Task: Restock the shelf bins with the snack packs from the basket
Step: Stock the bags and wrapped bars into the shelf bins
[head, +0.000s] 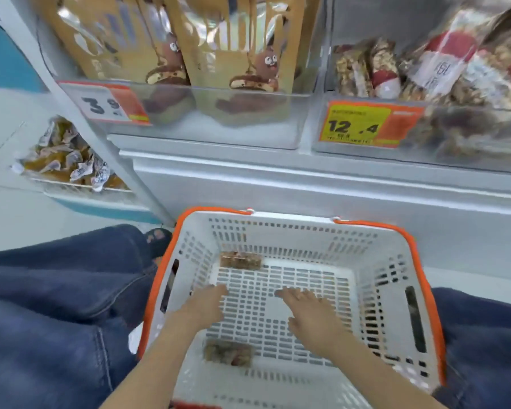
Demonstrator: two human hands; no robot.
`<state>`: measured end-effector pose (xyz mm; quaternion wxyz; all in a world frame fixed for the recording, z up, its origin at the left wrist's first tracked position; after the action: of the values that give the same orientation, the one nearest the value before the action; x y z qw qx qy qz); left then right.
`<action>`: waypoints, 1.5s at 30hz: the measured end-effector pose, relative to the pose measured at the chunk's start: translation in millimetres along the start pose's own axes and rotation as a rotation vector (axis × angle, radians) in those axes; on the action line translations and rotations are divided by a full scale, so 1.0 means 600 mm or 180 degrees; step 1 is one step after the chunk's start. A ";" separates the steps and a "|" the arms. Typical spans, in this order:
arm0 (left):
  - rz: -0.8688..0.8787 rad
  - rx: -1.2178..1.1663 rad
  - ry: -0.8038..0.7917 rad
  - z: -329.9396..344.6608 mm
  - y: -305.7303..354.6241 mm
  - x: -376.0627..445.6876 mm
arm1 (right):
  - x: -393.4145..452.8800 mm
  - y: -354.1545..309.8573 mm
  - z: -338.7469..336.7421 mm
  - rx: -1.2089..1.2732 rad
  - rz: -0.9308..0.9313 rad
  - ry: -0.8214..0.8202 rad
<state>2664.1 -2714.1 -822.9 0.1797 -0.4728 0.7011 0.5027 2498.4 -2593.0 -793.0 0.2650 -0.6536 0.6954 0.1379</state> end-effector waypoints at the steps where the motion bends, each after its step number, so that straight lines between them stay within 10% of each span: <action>1: -0.0206 0.0108 -0.0187 0.026 -0.030 0.002 | 0.010 -0.008 0.027 0.0079 -0.0034 -0.0238; 7: -0.0520 0.0916 -0.0718 0.140 -0.134 0.019 | 0.058 -0.030 0.134 0.0694 0.0152 -0.0853; 16: -0.0602 0.1558 -0.0583 0.135 -0.146 0.039 | 0.206 -0.010 0.019 0.0248 0.0243 0.0039; 25: -0.1080 -0.1449 0.0385 0.053 -0.147 0.053 | 0.314 -0.070 0.029 -0.0739 0.0329 -0.0213; 30: -0.1059 -0.1650 0.0224 0.059 -0.137 0.047 | 0.275 -0.058 0.072 -0.0795 0.0285 -0.0769; 38: -0.0943 -0.1893 0.0202 0.060 -0.057 0.027 | 0.093 -0.014 0.082 0.2331 0.1544 -0.0660; 45: -0.0271 -0.3055 0.0506 0.022 0.113 -0.029 | 0.023 -0.043 -0.101 0.3747 0.1000 0.0396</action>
<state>2612.4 -2691.0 -779.3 -0.0922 -0.5675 0.3818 0.7237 2512.2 -2640.3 -746.8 0.5171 -0.2939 0.7570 -0.2705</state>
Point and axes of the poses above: each hand's wrist, its own x-axis towards the middle knuckle, its own z-axis out of the palm, y = z × x, the point moved 7 cm from there along x, towards the middle knuckle, and after that the axes turned 15 degrees about -x, right-handed, at the moved point
